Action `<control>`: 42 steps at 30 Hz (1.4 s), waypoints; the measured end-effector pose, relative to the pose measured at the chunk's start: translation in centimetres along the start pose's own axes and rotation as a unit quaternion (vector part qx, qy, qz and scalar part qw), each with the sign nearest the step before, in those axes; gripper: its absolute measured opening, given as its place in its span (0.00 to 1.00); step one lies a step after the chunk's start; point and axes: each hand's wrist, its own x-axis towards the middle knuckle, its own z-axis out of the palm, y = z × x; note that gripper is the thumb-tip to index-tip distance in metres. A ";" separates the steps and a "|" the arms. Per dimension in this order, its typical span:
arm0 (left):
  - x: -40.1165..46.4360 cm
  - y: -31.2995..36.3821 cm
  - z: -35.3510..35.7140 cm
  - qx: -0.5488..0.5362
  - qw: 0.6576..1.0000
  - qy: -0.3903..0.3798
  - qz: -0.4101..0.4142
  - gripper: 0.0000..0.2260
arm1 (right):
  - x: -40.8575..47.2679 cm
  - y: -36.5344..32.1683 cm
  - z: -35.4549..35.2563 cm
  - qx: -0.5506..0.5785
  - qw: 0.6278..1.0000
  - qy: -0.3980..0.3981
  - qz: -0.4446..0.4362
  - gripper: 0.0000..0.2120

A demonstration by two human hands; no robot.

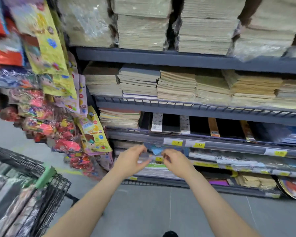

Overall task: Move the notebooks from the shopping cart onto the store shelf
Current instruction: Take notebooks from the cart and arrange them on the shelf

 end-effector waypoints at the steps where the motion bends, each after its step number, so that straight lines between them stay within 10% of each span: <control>1: -1.2 0.9 -1.5 -0.002 1.000 -0.007 0.000 0.25 | -1.5 -1.4 -0.9 0.011 1.000 -0.006 0.002 0.09; 28: -31.6 3.6 -11.8 -0.080 0.970 -0.017 -0.230 0.18 | -21.1 -15.7 5.3 0.118 0.979 -0.140 0.091 0.08; 42: -39.5 -15.4 -24.5 -0.106 0.967 0.027 -0.228 0.11 | -17.1 -36.8 15.3 0.203 0.971 -0.057 0.111 0.07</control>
